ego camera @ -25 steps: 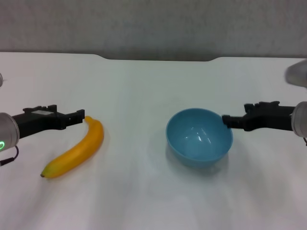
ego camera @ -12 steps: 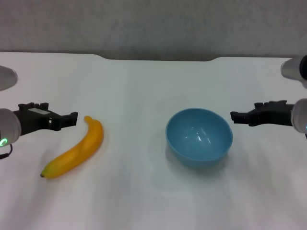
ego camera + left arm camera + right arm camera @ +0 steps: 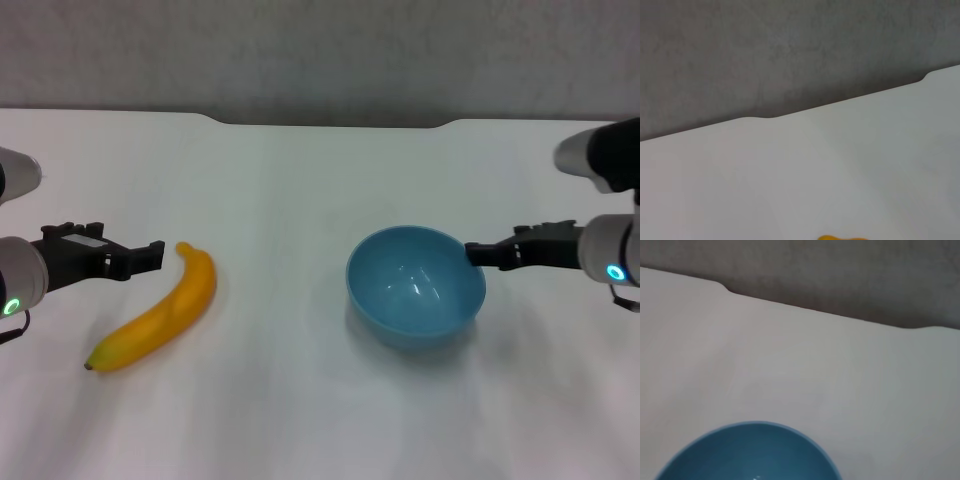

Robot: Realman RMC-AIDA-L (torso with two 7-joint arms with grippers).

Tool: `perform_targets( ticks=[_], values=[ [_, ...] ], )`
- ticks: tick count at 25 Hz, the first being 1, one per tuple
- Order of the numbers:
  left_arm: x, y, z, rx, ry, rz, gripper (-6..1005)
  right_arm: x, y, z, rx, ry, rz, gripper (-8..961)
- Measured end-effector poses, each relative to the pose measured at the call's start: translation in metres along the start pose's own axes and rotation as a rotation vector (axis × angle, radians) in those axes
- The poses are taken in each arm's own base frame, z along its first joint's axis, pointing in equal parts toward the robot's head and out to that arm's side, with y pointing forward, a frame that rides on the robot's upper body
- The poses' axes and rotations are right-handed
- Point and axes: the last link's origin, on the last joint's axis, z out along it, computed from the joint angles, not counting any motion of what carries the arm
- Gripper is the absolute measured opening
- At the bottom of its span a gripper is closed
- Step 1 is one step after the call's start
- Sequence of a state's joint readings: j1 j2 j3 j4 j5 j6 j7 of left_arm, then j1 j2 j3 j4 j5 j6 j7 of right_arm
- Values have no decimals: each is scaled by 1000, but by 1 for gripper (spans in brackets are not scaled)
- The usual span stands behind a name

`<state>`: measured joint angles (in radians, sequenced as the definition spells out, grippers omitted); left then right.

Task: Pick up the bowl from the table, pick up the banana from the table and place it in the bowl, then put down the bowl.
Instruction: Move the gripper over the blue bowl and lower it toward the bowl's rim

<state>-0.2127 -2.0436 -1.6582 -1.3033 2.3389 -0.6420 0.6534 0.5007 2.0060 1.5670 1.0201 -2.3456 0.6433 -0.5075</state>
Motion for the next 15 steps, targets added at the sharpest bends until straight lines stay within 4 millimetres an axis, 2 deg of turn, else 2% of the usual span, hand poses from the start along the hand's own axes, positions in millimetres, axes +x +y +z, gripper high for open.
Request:
perform_targets(
  ticks=[7, 15],
  values=[
    [-1, 0, 0, 1, -1, -2, 889, 1, 8, 5, -10, 8, 1, 802],
    [-4, -1, 1, 1, -10, -17, 887, 6, 4, 14, 6, 41, 6, 800]
  ],
)
